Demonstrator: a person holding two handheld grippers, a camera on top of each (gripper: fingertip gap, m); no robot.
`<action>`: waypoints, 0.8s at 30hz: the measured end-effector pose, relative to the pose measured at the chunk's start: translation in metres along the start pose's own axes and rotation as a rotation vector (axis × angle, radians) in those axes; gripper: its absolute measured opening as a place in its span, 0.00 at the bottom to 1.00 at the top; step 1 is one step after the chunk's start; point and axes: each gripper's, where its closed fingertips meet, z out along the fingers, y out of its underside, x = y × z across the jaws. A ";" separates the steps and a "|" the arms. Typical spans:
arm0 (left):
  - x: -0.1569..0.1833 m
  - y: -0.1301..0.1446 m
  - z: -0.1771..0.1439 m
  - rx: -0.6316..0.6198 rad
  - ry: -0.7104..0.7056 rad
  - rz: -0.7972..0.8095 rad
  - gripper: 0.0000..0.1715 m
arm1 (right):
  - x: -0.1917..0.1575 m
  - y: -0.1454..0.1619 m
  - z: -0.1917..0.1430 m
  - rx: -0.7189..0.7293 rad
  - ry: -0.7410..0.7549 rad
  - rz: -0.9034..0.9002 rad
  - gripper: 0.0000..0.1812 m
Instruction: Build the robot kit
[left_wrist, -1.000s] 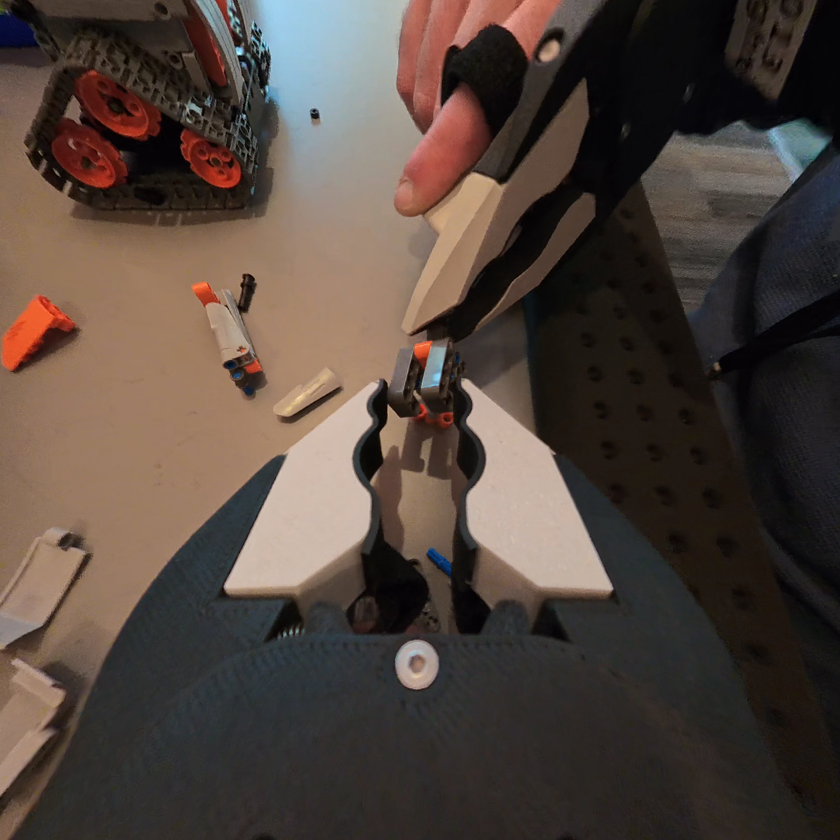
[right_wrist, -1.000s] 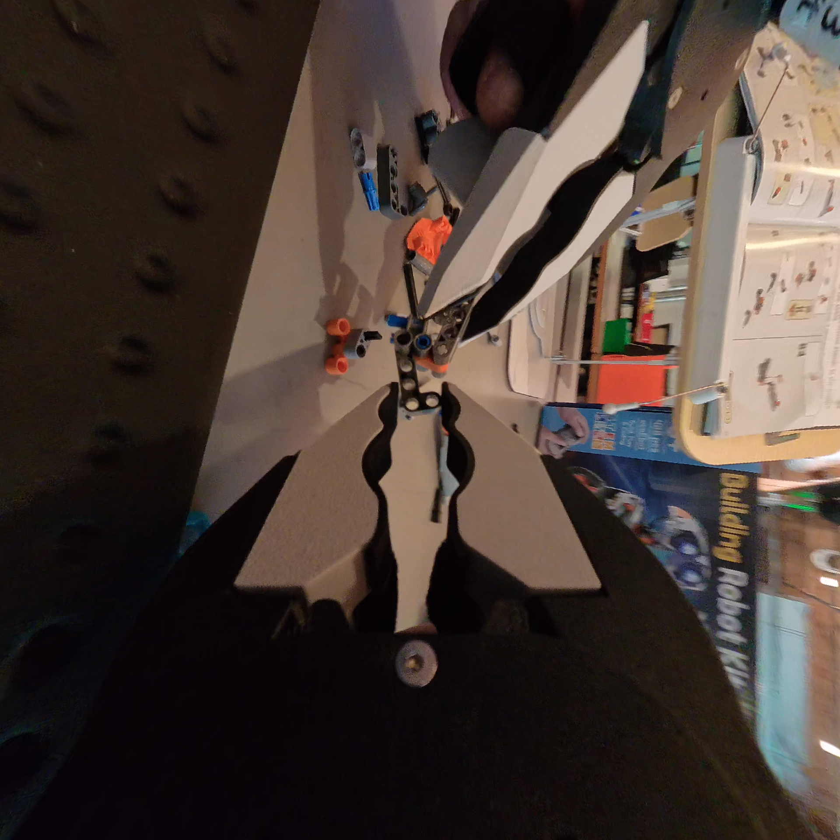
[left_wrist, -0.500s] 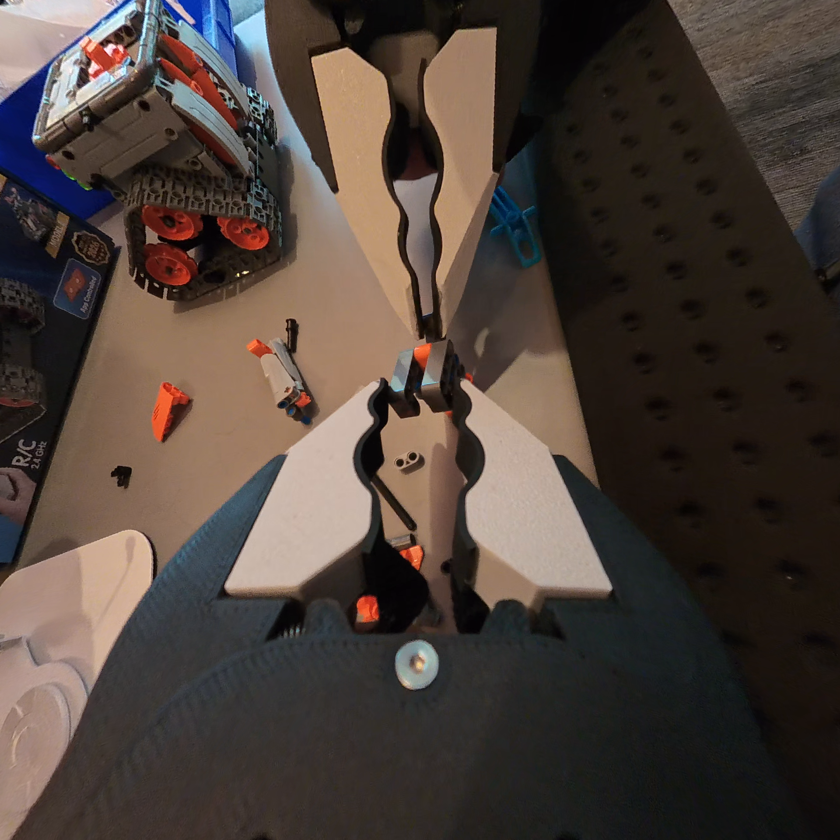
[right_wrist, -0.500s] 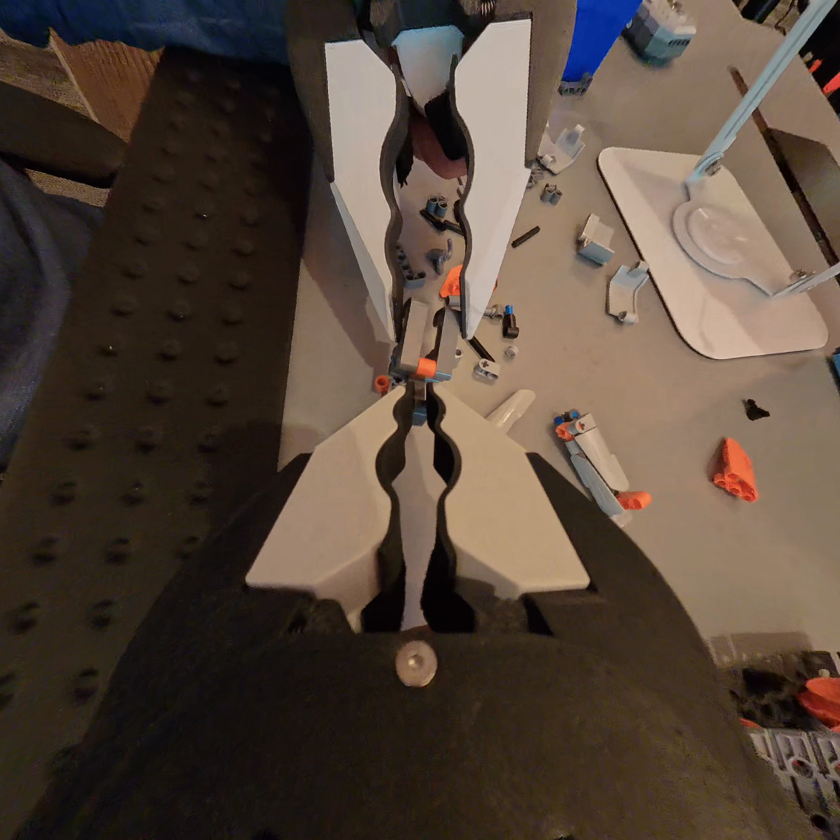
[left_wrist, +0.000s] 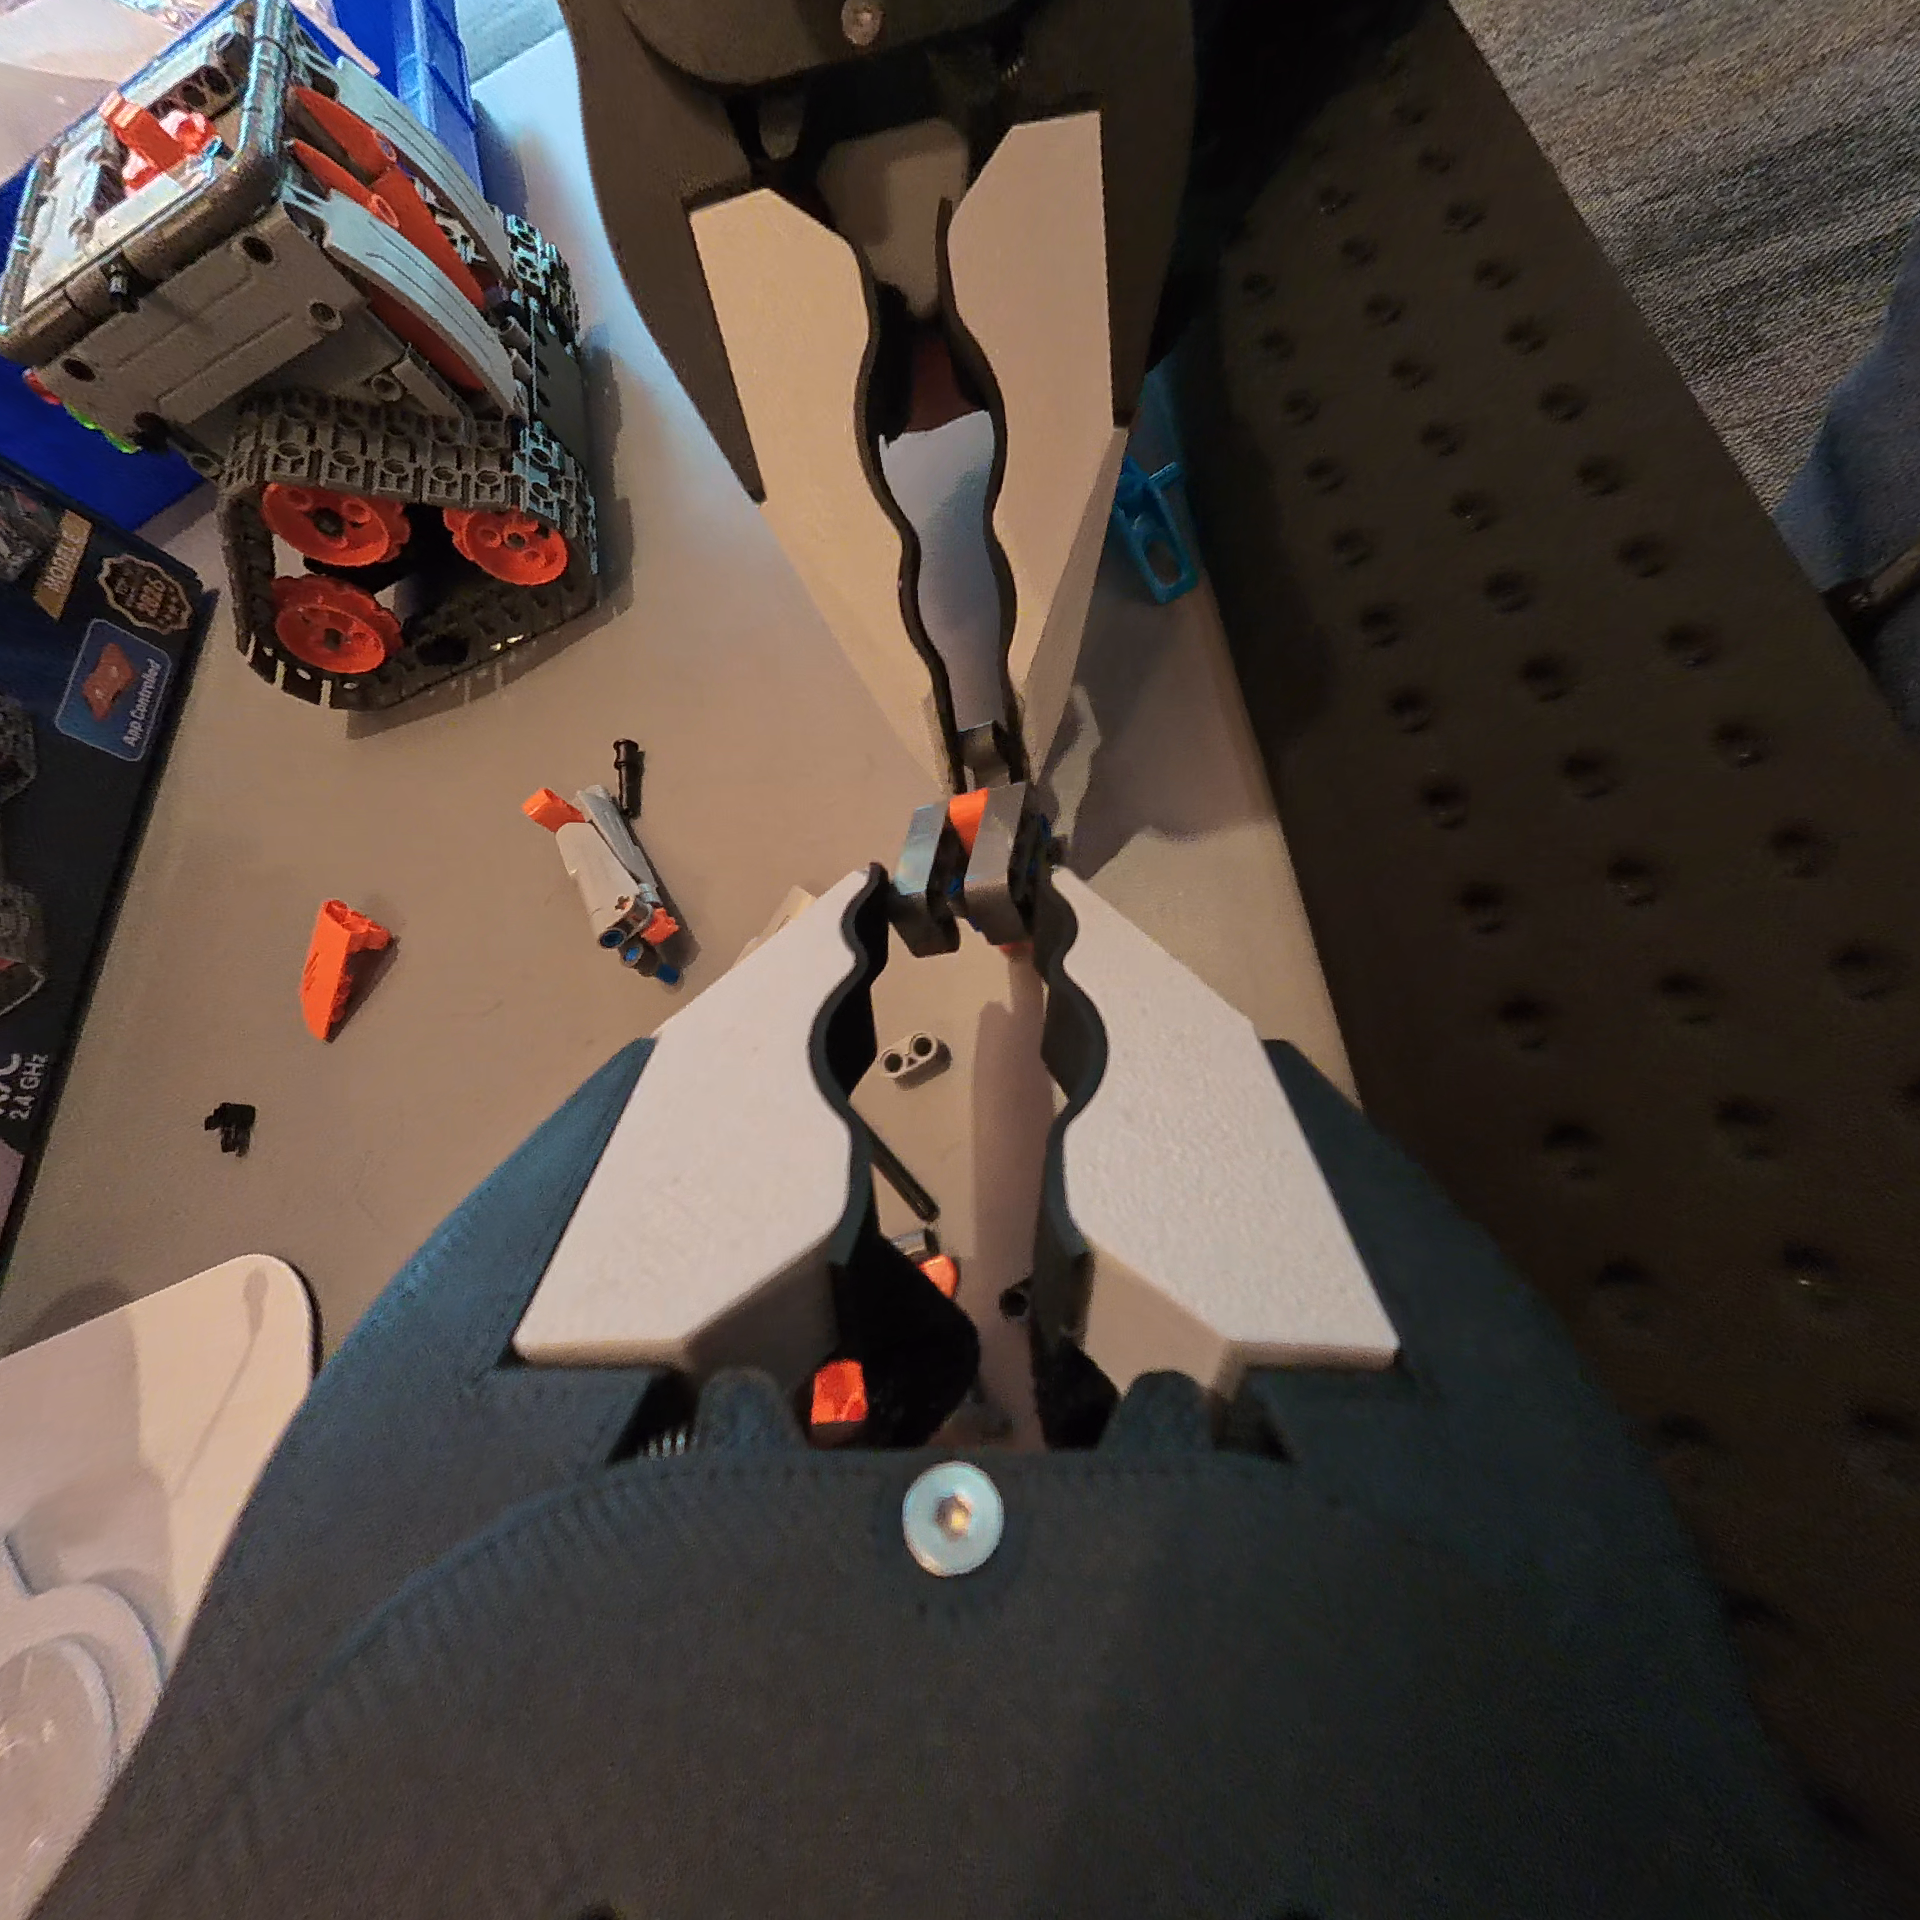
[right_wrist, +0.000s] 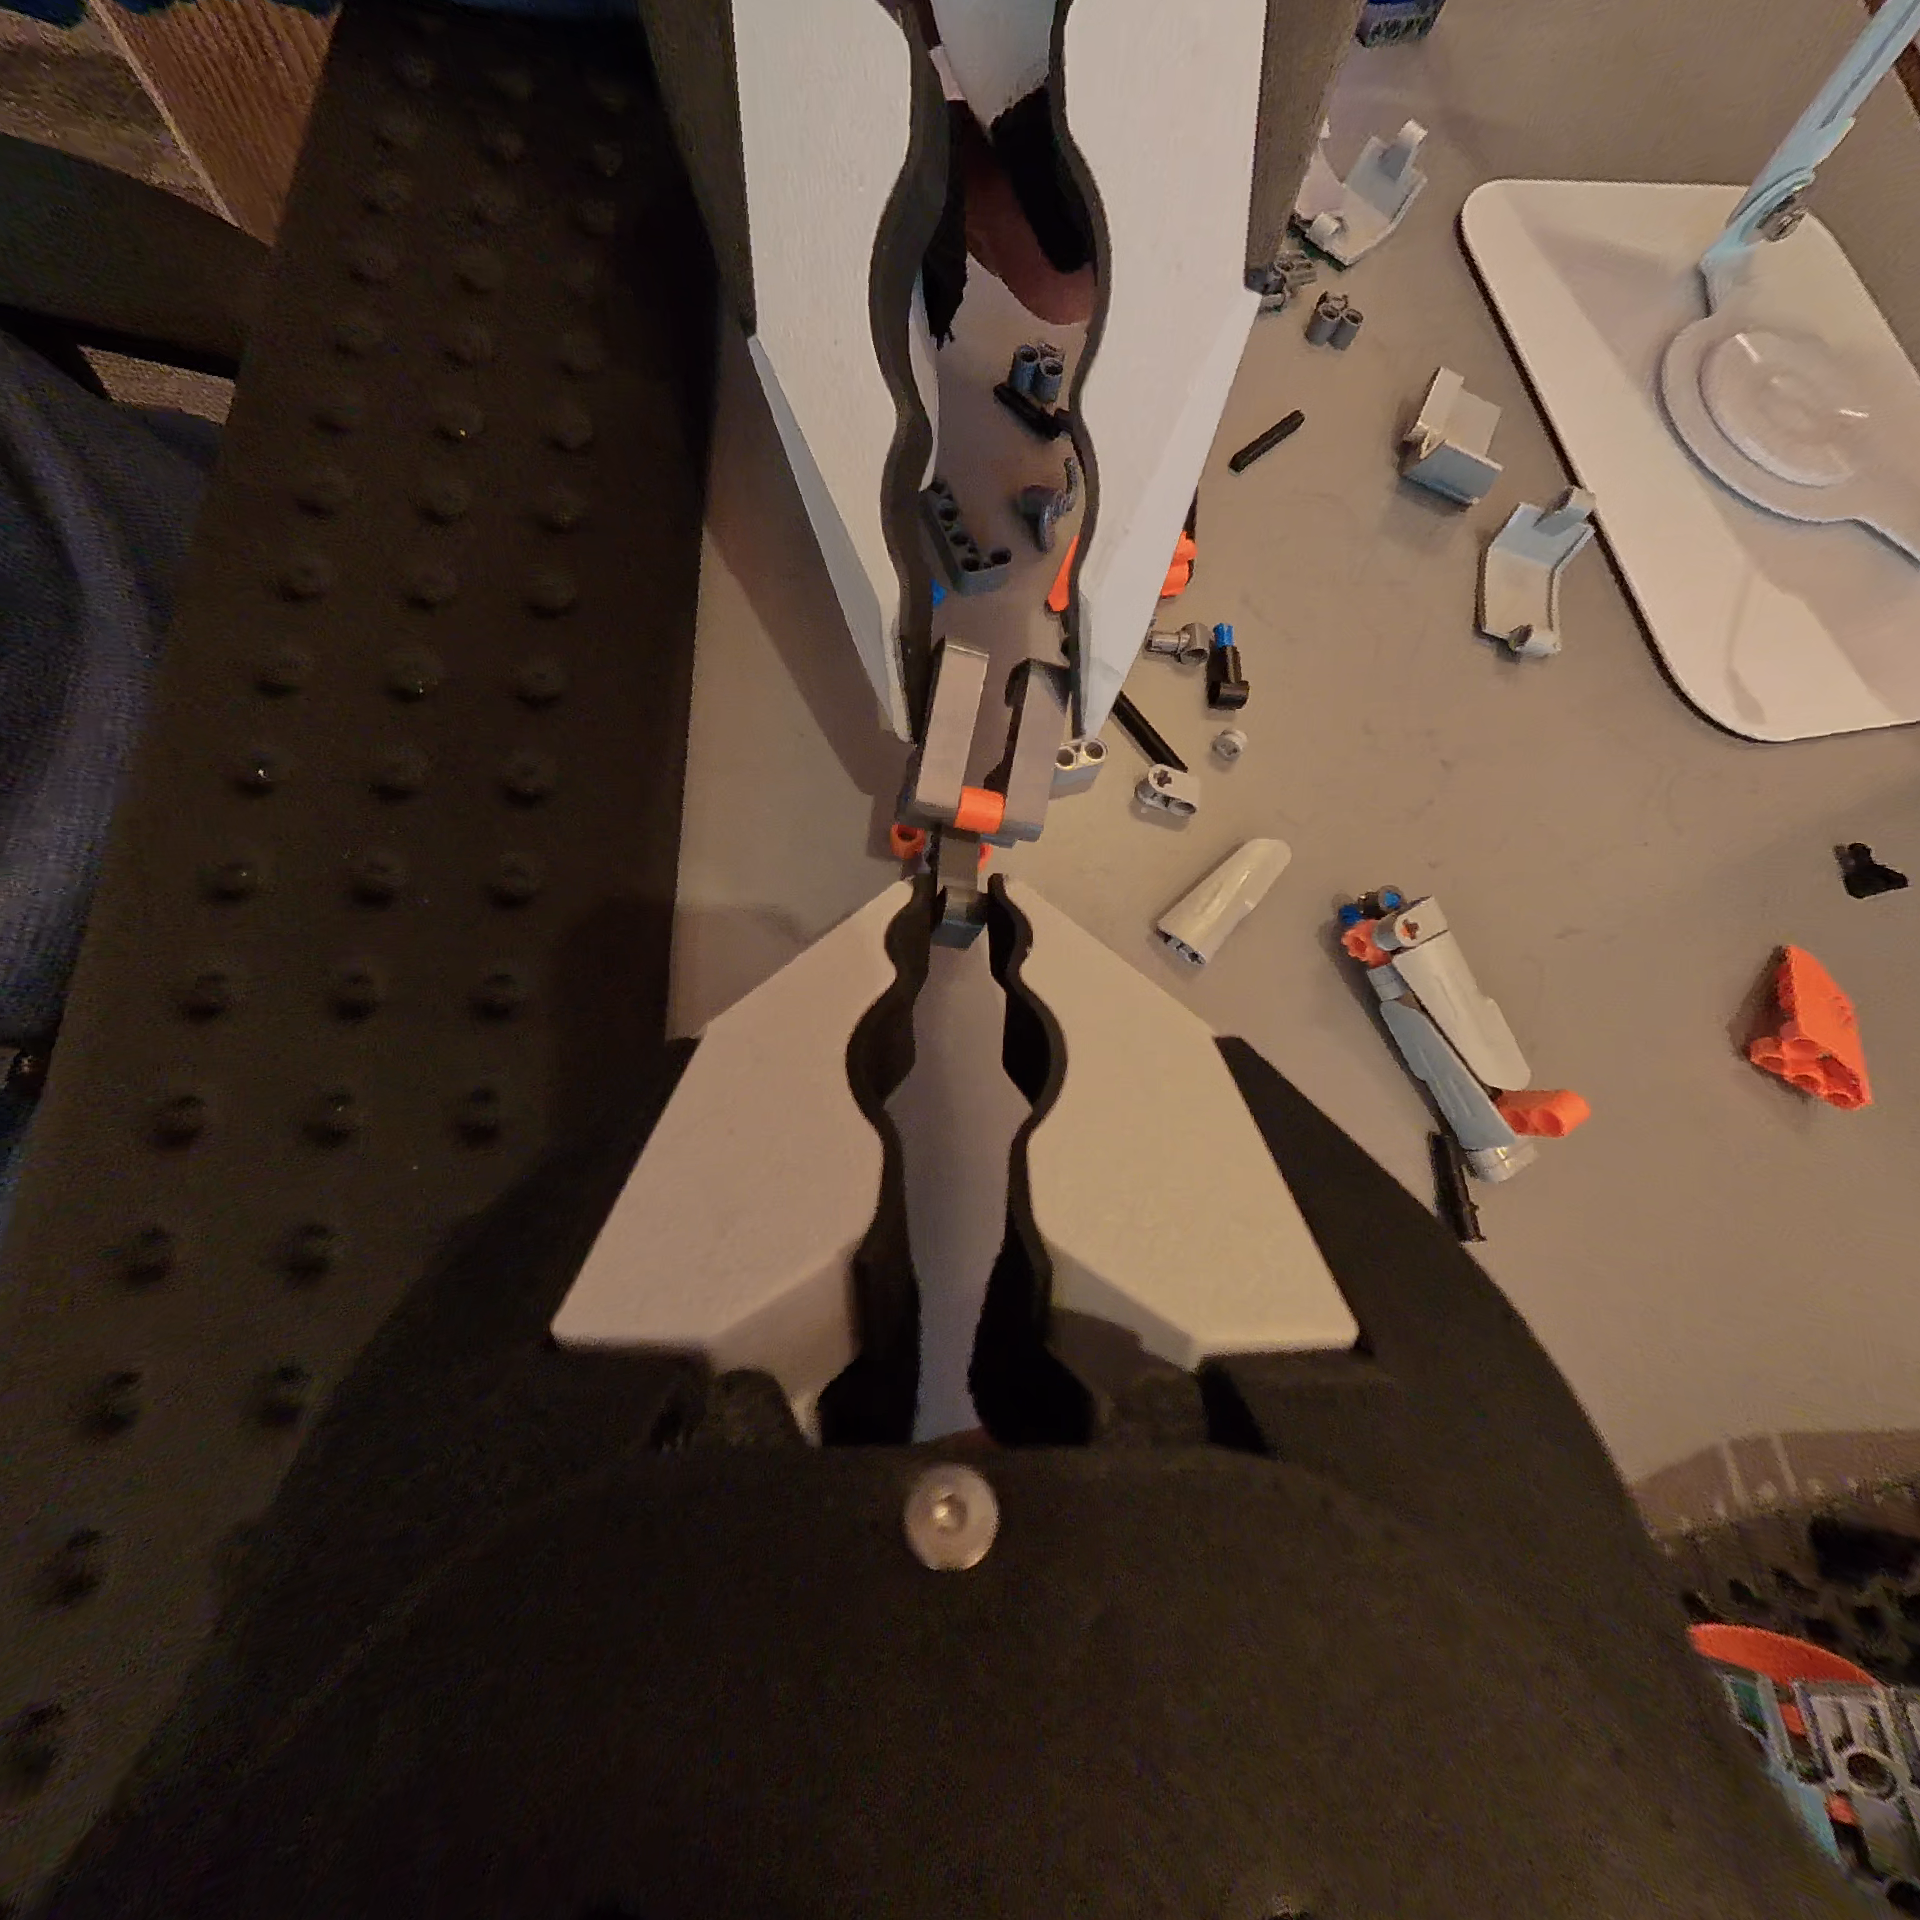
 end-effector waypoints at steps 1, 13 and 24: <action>0.000 0.001 0.001 -0.004 -0.003 0.003 0.15 | 0.000 0.000 0.000 -0.001 0.002 -0.002 0.04; 0.005 0.010 0.006 -0.034 0.021 -0.004 0.15 | -0.003 0.005 0.004 -0.037 -0.016 -0.021 0.04; 0.005 0.012 0.007 -0.051 -0.012 0.031 0.15 | -0.003 0.004 0.003 -0.060 0.014 -0.072 0.04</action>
